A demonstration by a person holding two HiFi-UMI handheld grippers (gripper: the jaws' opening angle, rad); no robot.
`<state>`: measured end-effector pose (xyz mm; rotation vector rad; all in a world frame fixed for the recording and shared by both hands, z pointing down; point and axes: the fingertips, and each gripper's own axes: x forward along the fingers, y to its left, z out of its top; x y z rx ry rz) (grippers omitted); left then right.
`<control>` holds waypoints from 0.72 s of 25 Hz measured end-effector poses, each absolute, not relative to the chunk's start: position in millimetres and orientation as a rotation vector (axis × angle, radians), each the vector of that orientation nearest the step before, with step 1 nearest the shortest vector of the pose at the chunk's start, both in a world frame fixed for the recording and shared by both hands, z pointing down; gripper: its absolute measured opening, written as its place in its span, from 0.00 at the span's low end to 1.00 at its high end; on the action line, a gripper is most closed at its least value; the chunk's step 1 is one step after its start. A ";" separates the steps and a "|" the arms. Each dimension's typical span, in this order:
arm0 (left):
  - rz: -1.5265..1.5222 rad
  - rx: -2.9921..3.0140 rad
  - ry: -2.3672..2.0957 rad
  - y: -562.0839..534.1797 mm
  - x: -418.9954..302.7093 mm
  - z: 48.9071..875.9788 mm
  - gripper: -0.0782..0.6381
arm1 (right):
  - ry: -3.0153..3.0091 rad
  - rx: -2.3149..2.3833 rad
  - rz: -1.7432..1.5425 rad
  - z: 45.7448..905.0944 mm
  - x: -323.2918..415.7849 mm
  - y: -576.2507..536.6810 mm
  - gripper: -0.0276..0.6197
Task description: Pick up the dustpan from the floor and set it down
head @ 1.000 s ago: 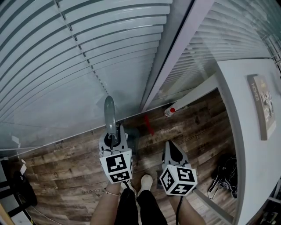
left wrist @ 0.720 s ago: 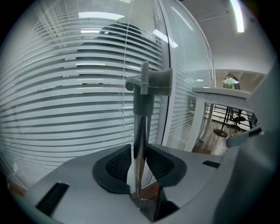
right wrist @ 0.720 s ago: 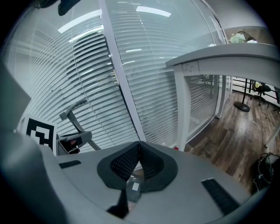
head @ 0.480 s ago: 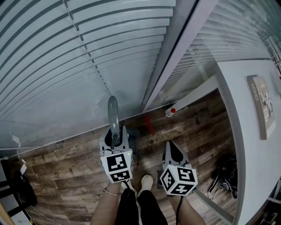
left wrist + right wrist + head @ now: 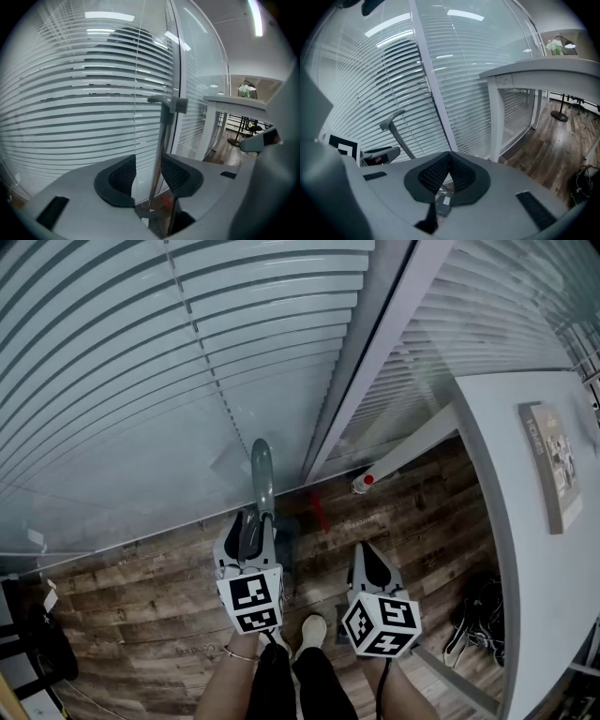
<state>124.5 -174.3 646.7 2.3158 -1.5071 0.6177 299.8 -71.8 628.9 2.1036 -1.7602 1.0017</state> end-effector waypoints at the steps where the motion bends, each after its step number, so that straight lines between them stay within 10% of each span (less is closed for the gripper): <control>1: 0.616 2.313 -1.511 -171.9 122.7 644.9 0.36 | -1.762 2.105 1.001 627.0 299.4 -70.4 0.09; 18: 0.516 2.296 -1.598 -122.8 87.3 547.0 0.36 | -1.847 2.165 0.915 536.0 296.5 -60.0 0.09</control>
